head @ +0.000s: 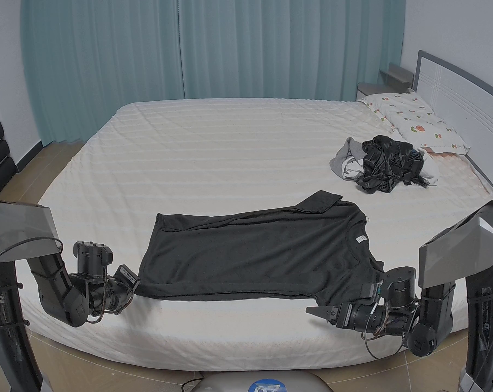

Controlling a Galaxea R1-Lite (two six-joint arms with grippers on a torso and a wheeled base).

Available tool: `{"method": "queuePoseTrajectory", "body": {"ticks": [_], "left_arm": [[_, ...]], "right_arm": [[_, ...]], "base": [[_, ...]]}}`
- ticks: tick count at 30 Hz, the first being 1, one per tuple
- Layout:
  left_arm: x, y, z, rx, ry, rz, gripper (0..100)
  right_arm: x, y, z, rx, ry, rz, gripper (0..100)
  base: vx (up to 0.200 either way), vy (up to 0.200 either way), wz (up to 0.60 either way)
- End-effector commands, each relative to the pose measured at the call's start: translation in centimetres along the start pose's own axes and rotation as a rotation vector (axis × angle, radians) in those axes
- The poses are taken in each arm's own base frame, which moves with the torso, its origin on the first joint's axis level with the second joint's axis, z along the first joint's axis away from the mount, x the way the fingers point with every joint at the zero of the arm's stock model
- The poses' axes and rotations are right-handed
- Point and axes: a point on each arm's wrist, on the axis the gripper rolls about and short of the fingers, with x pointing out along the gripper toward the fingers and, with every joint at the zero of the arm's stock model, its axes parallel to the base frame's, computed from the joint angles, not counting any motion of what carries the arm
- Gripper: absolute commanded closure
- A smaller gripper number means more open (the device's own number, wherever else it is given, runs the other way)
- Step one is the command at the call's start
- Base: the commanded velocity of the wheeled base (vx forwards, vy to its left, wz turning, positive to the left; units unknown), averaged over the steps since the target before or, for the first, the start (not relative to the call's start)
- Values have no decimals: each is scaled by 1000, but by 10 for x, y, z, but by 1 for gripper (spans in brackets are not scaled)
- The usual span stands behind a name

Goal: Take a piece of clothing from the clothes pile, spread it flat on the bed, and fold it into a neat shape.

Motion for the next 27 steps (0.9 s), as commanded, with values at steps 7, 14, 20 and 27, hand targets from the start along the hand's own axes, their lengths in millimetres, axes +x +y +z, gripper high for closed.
{"method": "queuePoseTrajectory", "body": {"ticks": [7, 14, 20, 27], "left_arm": [[0, 0, 0, 0, 0, 0, 100], [0, 0, 0, 0, 0, 0, 100], [0, 0, 0, 0, 0, 0, 100], [0, 0, 0, 0, -1, -1, 100]], "right_arm": [[-54, -18, 27, 55, -144, -93, 0], [-53, -43, 33, 46, -167, -162, 0], [-49, -53, 37, 6, -180, -182, 0], [-45, -60, 49, -12, -224, -182, 0]], "base": [[0, 0, 0], [0, 0, 0], [0, 0, 0], [0, 0, 0]]}}
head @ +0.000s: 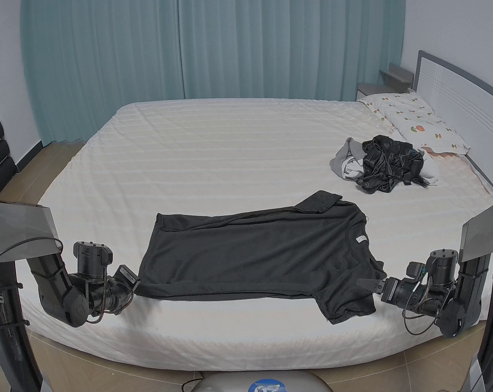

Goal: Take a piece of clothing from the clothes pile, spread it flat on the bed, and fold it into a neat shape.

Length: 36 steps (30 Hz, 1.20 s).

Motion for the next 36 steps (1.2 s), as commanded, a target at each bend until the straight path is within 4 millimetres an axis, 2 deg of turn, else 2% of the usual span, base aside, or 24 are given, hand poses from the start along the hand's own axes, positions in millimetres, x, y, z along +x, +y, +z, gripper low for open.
{"method": "queuePoseTrajectory", "body": {"ticks": [1, 13, 14, 19, 24, 36], "left_arm": [[0, 0, 0, -1, 0, 1, 100], [0, 0, 0, 1, -1, -2, 100], [0, 0, 0, 1, -1, -1, 100], [0, 0, 0, 1, 0, 1, 100], [-2, 1, -1, 1, 1, 5, 100], [-35, 0, -9, 115, 7, -7, 100]], "right_arm": [[8, -6, 1, 0, -11, -4, 0], [29, -18, -7, -50, 14, -14, 0], [29, -19, -6, -55, 11, -16, 100], [24, -20, -4, -53, 5, -28, 100], [10, -26, -5, -32, 12, -62, 100], [-24, -17, 6, -17, -33, -71, 100]], "base": [[0, 0, 0], [0, 0, 0], [0, 0, 0], [0, 0, 0], [0, 0, 0], [0, 0, 0]]}}
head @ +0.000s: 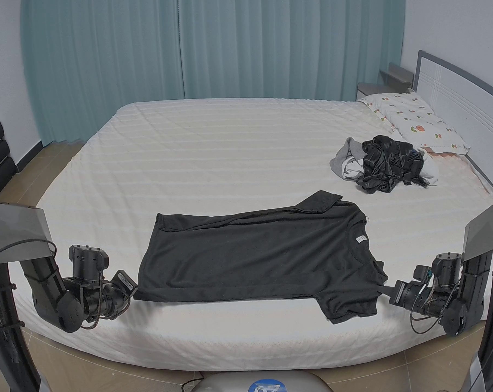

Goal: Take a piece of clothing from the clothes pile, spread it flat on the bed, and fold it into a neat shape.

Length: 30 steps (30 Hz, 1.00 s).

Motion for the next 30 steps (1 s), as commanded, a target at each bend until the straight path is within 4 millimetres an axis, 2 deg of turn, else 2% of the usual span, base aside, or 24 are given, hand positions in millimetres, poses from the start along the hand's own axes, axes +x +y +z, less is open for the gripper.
{"method": "queuePoseTrajectory", "body": {"ticks": [1, 4, 5, 9, 20, 25, 30], "left_arm": [[-16, -4, 0, 36, -15, -22, 100], [-22, -4, -1, 62, -14, -20, 100], [-29, -2, -4, 108, -5, -12, 100], [-38, 1, -12, 199, 27, 11, 100], [-57, 9, -24, 338, 174, 148, 100], [-59, 17, -29, 414, 211, 251, 100], [-60, 21, -32, 433, 233, 279, 100]], "right_arm": [[-17, 6, 9, -6, -48, 7, 100], [-26, 7, 11, -5, -55, 10, 100], [-34, 9, 9, -1, -50, 12, 100], [-48, 8, 4, 14, -34, -12, 100], [-63, -3, -1, -1, 7, -85, 100], [-73, -3, -9, -62, 112, -121, 100], [-76, -10, -14, -93, 161, -152, 100]], "base": [[0, 0, 0], [0, 0, 0], [0, 0, 0], [0, 0, 0], [0, 0, 0], [0, 0, 0], [0, 0, 0]]}}
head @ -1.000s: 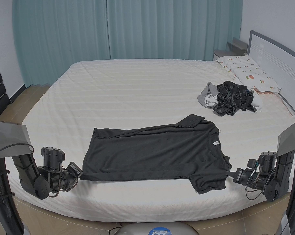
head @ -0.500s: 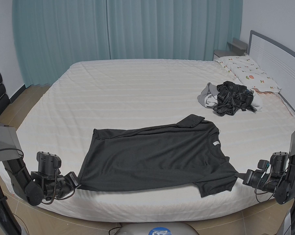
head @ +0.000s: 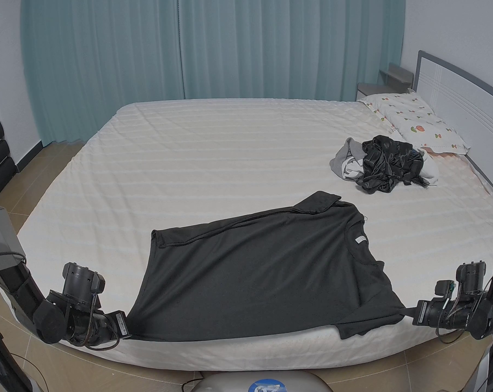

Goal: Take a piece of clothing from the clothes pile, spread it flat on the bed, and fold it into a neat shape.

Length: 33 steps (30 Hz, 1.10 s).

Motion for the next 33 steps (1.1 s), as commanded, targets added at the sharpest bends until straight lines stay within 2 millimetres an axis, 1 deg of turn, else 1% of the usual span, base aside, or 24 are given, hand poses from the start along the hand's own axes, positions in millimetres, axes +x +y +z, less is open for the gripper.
{"method": "queuePoseTrajectory", "body": {"ticks": [1, 5, 10, 13, 17, 22, 23, 25, 26, 31, 32, 33], "left_arm": [[-2, 1, -2, 17, 10, 16, 100], [2, 3, -7, 40, 60, 44, 100], [2, 2, -12, 60, 79, 49, 100], [2, 2, -13, 63, 96, 60, 100], [2, 3, -15, 75, 134, 82, 100], [8, 4, -17, 100, 155, 92, 100], [9, 4, -18, 100, 159, 94, 0], [12, 5, -18, 100, 167, 99, 0], [15, 5, -19, 101, 180, 105, 0], [16, 3, -17, 94, 171, 100, 0], [15, 2, -15, 85, 161, 94, 0], [15, 2, -13, 80, 155, 90, 0]], "right_arm": [[-8, -3, -2, -6, -2, -18, 100], [-5, -6, -5, 5, 25, -30, 100], [-8, -4, -5, -4, 25, -25, 100], [-7, -4, -9, -8, 60, -30, 100], [0, -11, -18, -29, 135, -51, 100], [3, -11, -18, -35, 140, -50, 100], [4, -11, -18, -36, 142, -49, 100], [5, -11, -17, -37, 142, -49, 100], [8, -12, -16, -37, 144, -49, 0], [15, -14, -15, -41, 139, -50, 0], [17, -14, -7, -50, 98, -43, 0], [17, -14, -4, -53, 81, -42, 0]], "base": [[0, 0, 0], [0, 0, 0], [0, 0, 0], [0, 0, 0], [0, 0, 0], [0, 0, 0], [0, 0, 0], [0, 0, 0], [0, 0, 0], [0, 0, 0], [0, 0, 0], [0, 0, 0]]}}
